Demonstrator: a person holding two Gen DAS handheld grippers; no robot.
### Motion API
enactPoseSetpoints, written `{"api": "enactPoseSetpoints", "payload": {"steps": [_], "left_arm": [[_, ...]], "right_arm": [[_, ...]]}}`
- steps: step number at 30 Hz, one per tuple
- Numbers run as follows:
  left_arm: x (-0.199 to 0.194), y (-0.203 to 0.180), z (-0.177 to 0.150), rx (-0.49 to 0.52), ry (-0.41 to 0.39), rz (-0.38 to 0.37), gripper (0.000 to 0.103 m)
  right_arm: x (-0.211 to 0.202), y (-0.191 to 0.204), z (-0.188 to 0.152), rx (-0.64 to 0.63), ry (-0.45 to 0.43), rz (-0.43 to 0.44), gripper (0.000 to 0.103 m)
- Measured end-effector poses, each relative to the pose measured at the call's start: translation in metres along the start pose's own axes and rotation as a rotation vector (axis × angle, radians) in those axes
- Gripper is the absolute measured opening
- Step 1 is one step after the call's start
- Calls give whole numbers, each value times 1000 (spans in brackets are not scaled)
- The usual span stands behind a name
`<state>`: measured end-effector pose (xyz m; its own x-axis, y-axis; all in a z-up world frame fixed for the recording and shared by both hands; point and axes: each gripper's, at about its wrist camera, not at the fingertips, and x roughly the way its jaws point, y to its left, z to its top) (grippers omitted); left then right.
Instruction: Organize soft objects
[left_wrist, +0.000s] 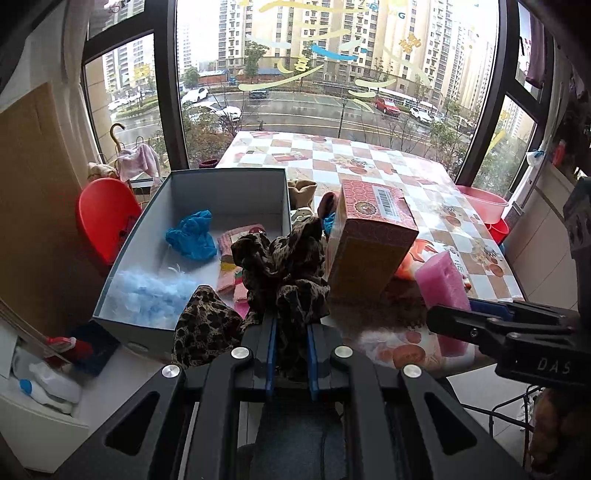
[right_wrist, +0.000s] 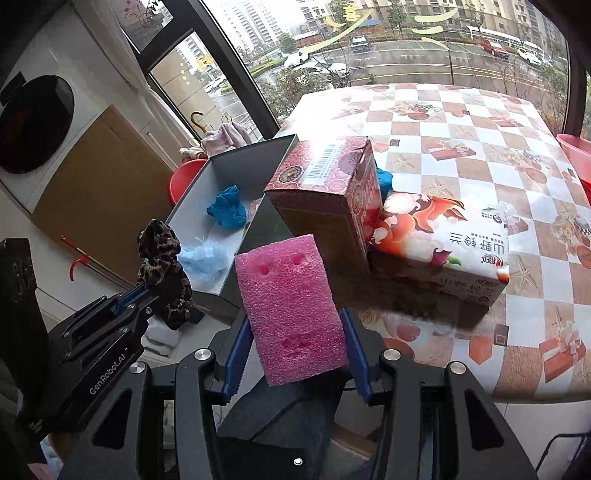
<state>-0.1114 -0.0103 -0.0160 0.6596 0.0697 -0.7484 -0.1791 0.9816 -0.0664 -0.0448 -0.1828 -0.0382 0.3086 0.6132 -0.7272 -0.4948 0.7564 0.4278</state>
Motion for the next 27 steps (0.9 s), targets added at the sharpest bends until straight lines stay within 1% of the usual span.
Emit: {"api": "enactPoseSetpoints", "payload": {"steps": [12, 20, 27], "left_arm": [[-7, 26, 16, -26, -53, 42, 14], [-15, 49, 35, -43, -114, 93, 14], [-18, 67, 47, -48, -145, 141, 15]], "right_arm": [[5, 36, 26, -78, -14, 28, 49], [15, 69, 47, -150, -25, 62, 49], [26, 93, 64, -202, -36, 88, 49]]}}
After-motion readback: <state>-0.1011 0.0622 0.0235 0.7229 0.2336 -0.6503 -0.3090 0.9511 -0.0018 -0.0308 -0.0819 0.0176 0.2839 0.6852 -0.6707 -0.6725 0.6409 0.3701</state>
